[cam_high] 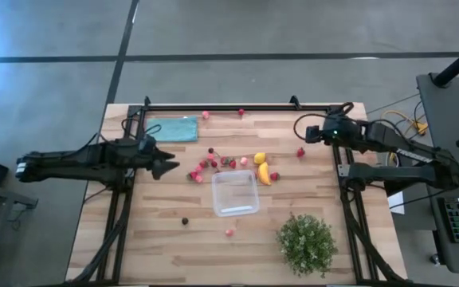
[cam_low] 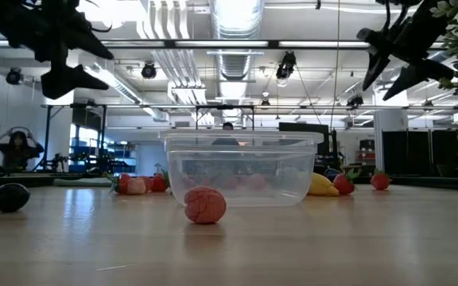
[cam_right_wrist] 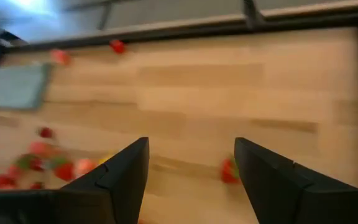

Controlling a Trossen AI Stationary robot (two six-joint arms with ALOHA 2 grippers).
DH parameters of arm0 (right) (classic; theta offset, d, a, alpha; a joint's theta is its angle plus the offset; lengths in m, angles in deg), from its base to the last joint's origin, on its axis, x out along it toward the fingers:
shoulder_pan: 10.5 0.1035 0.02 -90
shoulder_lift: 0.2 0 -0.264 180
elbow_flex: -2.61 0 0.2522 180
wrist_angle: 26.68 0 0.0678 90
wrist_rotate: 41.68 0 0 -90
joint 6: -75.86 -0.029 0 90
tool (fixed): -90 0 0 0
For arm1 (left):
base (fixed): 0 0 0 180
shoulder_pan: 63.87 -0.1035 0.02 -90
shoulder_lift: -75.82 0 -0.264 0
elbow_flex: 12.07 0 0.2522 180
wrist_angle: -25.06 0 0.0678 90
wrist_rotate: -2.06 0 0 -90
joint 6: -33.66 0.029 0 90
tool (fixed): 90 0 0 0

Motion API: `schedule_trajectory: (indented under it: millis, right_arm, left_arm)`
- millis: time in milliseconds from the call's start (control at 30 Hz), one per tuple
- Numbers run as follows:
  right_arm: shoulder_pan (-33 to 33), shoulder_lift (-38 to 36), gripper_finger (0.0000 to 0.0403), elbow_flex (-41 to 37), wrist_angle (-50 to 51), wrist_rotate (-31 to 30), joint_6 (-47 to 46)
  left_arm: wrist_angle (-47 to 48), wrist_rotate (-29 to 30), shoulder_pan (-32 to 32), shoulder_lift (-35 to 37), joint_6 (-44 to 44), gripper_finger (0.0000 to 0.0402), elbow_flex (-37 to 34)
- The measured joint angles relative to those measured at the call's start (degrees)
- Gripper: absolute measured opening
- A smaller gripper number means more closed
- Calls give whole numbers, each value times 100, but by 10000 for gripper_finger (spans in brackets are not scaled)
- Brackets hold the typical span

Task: Pick and placing Produce into tupperware
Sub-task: Put the red strawberry into the transparent bin

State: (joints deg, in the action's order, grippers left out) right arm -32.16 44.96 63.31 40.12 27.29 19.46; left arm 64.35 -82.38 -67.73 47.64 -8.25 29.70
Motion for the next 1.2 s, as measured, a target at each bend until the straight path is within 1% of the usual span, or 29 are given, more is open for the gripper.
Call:
schedule_trajectory:
  millis: [100,200,267,333,400,567,700,867,1067,1200]
  right_arm:
    - [-4,317,228,167,734,51,-63]
    - [-13,693,228,280,1388,236,-383]
    - [-28,957,228,292,1587,404,-522]
    - [-43,1213,228,298,1528,641,-575]
    - [-43,1486,228,264,1392,803,-578]
    - [-132,2218,228,174,1289,779,-613]
    - [-395,2681,228,113,777,802,-471]
    - [-741,3196,228,112,65,1116,-206]
    - [-913,3707,228,106,11,1407,69]
    - [-913,3988,228,105,-12,1431,122]
  left_arm:
    - [-57,-754,4,7,54,272,35]
    - [-582,-1339,4,-20,-316,272,0]
    - [-955,-1587,4,-55,-462,272,-30]
    - [-1274,-1644,4,-95,-558,272,-23]
    - [-1400,-1677,4,-144,-578,272,-22]
    - [-1437,-1712,4,-329,-584,272,-24]
    - [-1463,-1712,4,-558,-580,272,-24]
    - [-1572,-1712,4,-838,-577,272,-24]
    - [-1603,-1712,4,-1051,-577,272,-24]
    - [-1603,-1712,4,-1151,-576,272,-24]
